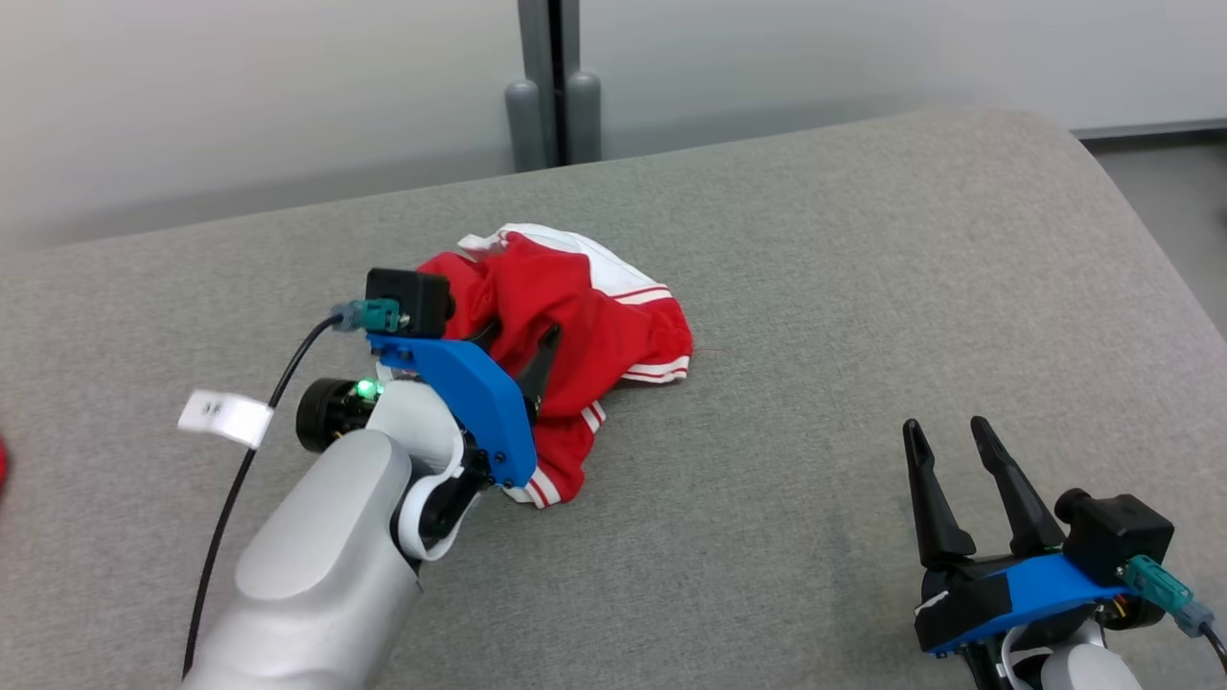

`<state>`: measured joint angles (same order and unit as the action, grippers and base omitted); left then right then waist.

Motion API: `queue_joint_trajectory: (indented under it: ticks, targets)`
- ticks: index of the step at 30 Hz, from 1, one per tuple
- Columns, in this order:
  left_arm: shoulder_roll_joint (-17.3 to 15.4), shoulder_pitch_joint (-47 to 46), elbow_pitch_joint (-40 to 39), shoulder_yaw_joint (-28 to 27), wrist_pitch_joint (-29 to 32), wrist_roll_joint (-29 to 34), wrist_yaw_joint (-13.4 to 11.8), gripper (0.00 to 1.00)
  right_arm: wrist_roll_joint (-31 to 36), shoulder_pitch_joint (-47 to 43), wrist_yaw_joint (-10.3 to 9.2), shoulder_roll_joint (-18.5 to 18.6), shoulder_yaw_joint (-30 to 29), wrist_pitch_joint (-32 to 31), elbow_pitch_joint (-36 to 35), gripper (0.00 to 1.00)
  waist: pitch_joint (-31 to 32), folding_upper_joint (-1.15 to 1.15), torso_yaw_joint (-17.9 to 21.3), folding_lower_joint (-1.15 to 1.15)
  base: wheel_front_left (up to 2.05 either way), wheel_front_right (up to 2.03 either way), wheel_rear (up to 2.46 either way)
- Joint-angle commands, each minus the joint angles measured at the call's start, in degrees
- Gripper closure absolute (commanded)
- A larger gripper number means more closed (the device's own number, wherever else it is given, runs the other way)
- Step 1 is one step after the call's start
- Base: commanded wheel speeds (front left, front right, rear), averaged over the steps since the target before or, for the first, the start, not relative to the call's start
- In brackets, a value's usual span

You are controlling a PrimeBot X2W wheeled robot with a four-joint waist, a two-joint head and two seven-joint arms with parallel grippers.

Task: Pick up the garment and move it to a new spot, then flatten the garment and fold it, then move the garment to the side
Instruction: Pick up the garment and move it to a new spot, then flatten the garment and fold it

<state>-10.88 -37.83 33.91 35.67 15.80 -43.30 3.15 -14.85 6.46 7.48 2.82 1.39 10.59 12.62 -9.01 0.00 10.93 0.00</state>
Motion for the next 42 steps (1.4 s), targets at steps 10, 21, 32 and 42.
queue_joint_trajectory:
  ticks: [10, 21, 32, 42]
  targets:
    - [1.51, 11.79, -5.61, -9.2, -27.42, -2.72, 0.71, 0.0, 0.88, -1.53, 0.03, 0.15, -0.74, -1.25, -0.55, 0.0, 4.02, 0.0, -5.94, 0.0, 0.0, 0.0, 0.0]
    - [3.96, 31.59, -23.01, -26.42, -31.02, 11.87, 1.83, 0.0, 1.44, -3.4, 0.03, 0.14, -1.02, -3.18, -2.1, 0.0, 7.18, 0.0, -11.4, 0.0, 0.0, 0.0, 0.0]
    - [2.83, 43.17, -23.09, -31.46, -31.01, 26.83, 1.95, 0.0, 2.18, -5.25, 0.03, 0.15, -1.58, -4.35, -2.27, 0.0, 9.17, 0.0, -14.05, 0.0, 0.0, 0.0, 0.0]
    - [1.0, 42.18, -19.92, -31.7, -31.02, 27.93, 2.89, 0.0, 4.49, -7.01, 0.03, 0.14, -4.0, -3.89, -1.13, 0.0, 9.32, 0.0, -13.24, 0.0, 0.0, 0.0, 0.0]
